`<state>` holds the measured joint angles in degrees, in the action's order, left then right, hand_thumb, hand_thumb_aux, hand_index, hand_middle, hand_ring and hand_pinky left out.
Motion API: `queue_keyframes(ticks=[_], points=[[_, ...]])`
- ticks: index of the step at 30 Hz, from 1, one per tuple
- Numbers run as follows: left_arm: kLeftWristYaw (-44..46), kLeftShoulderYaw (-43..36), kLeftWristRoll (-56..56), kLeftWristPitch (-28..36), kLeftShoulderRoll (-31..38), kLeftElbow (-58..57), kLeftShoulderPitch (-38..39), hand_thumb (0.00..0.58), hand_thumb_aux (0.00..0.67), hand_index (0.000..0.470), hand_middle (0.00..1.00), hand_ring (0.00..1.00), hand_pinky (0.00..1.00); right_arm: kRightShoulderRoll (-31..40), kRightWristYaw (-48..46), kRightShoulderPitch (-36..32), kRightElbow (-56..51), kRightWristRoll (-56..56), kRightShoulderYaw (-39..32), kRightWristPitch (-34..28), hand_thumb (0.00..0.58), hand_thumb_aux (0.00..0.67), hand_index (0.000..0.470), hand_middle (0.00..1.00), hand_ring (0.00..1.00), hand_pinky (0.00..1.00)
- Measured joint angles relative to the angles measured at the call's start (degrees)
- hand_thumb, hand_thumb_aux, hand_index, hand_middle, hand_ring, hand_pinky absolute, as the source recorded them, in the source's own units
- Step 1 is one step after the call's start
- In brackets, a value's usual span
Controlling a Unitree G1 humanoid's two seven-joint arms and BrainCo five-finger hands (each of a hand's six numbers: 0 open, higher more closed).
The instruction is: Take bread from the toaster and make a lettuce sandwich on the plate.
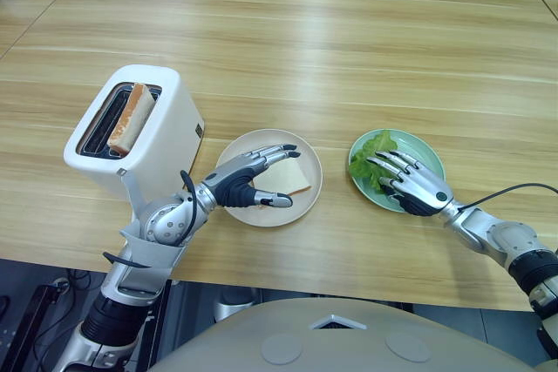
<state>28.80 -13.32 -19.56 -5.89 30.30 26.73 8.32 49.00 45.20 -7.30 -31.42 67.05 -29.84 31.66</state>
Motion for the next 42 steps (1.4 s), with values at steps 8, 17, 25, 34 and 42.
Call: queue_keyframes(ticks=[8,17,25,34,42], points=[[-0.65,-1.59,-0.92,-0.15,-1.27,-2.06,-1.17,0.0,0.0,0.0,0.0,0.0,0.0,-1.93,0.83,-0.79,0.47,-1.77,0.02,0.09,0.58,0.67,0.46,0.0,0.0,0.0],[-1.98,-2.23,-1.73,-1.01,-1.87,-4.72,-1.7,0.0,0.0,0.0,0.0,0.0,0.0,-1.89,-1.19,1.75,17.46,-7.49,7.27,-0.44,0.58,0.67,0.46,0.0,0.0,0.0],[-2.52,-2.2,-2.02,-1.35,-1.85,-6.04,-1.69,0.0,0.0,0.0,0.0,0.0,0.0,-1.97,-4.69,2.02,22.09,-8.36,9.01,-0.6,0.527,0.468,0.321,0.0,0.0,0.0],[-2.96,-2.07,-2.02,-1.65,-1.64,-6.33,-1.2,0.0,0.0,0.0,0.0,0.0,0.0,-0.76,-2.72,-1.74,8.38,-5.91,8.69,-1.07,0.0,0.0,0.0,0.0,0.0,0.0],[-3.17,-2.07,-2.03,-1.72,-1.6,-6.38,-1.16,0.0,0.0,0.0,0.0,0.0,0.0,-1.54,0.5,-4.88,0.45,-4.05,5.34,-0.05,0.0,0.0,0.0,0.0,0.0,0.0]])
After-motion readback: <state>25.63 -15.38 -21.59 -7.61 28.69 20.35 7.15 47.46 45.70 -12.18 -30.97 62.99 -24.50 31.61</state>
